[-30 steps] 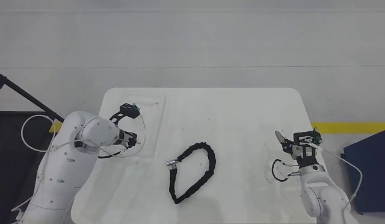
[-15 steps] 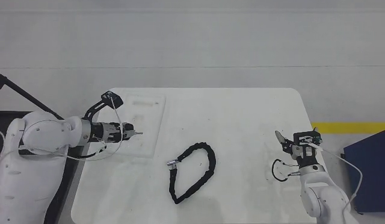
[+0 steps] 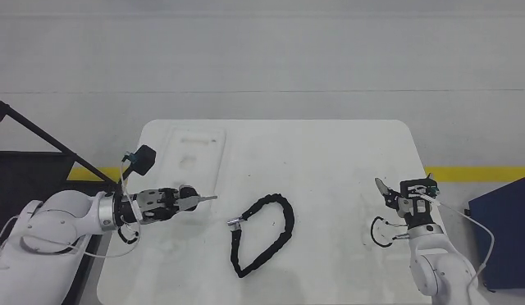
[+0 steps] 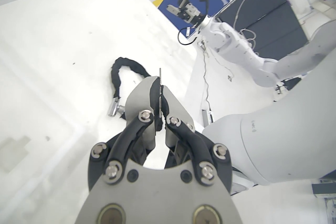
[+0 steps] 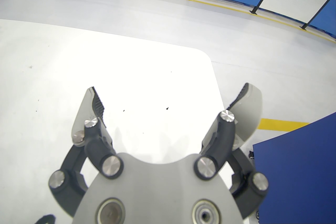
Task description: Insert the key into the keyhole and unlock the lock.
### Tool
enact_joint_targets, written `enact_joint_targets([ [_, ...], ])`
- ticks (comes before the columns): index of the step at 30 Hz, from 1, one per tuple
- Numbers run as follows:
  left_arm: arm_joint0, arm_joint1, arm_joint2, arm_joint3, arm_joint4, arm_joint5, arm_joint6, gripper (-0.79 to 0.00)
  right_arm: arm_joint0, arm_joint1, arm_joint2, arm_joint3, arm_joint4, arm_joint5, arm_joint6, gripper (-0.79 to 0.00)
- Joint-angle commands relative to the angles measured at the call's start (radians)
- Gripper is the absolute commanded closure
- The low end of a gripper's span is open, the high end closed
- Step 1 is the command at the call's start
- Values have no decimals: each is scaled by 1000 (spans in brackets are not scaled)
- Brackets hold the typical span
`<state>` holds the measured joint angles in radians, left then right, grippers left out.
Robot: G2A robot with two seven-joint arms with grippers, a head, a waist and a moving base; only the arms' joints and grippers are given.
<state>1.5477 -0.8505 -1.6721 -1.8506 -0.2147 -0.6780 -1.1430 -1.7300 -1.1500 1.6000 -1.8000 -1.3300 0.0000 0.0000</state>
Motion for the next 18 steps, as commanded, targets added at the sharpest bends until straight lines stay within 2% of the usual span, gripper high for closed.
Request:
enact_joint_targets([
  [1, 0, 15, 34, 25, -53, -19, 19, 0, 0, 0, 0, 0, 0, 0, 0, -785],
  [5, -11, 40, 69, 86, -111, -52, 52, 0, 0, 0, 0, 0, 0, 0, 0, -785],
  [9, -11, 40, 69, 86, -111, -52, 52, 0, 11, 1, 9, 1, -28, 11, -6, -785],
  [11, -11, 40, 69, 86, -111, -52, 52, 0, 41, 4, 11, 3, -124, 21, -31, -785],
  [14, -11, 40, 69, 86, -111, -52, 52, 0, 95, 14, -16, -27, -321, -47, -47, -785],
  [16, -11, 40, 69, 86, -111, -52, 52, 0, 130, 21, -57, -60, -508, -83, -74, -785],
  [18, -11, 40, 69, 86, -111, -52, 52, 0, 165, 22, -120, -85, -623, -128, -80, -785],
])
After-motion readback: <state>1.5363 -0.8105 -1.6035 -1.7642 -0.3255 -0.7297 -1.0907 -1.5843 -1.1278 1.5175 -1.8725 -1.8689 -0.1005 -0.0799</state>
